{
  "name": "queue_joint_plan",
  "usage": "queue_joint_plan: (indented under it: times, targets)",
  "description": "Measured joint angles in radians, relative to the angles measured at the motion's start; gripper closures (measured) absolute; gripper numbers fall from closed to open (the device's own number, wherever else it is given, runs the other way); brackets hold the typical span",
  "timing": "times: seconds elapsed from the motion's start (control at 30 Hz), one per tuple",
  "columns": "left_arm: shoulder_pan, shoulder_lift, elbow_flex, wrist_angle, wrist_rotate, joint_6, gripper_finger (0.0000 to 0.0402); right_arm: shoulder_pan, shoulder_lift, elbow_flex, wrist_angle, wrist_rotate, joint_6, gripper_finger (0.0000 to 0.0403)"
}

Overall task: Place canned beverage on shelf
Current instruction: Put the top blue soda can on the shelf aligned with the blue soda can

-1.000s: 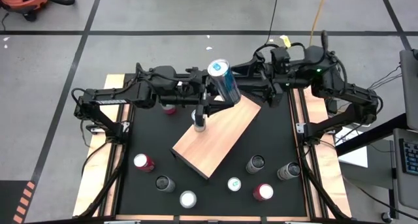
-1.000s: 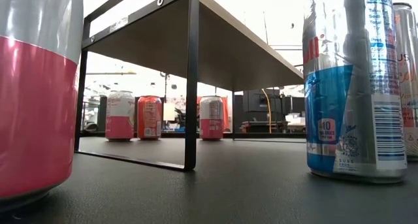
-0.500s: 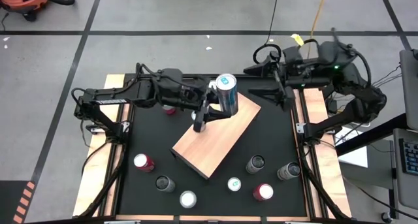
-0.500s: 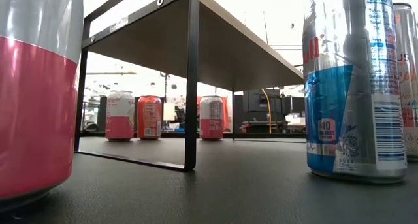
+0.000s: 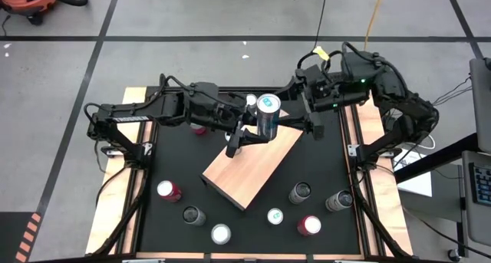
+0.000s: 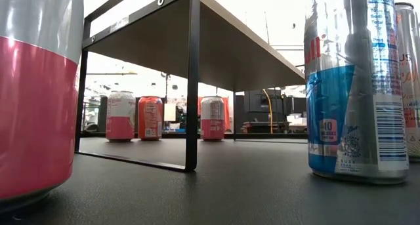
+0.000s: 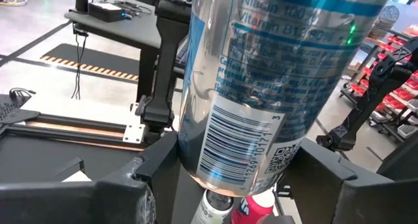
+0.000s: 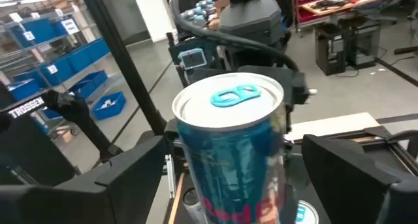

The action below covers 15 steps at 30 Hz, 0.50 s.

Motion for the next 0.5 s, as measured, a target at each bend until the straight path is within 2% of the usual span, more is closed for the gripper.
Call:
queue_joint_plan:
  times: [0.3,0.5]
  targets:
    - [0.000,0.000,0.000,-0.001,0.001,0.000,0.0180,0.000,0.011,0.001,0.051,0.001,-0.001,0.0066]
    - [-0.001,0.000,0.000,-0.001,0.001,0.000,0.0180,0.000,0.017,0.001,0.051,0.001,0.003,0.0089]
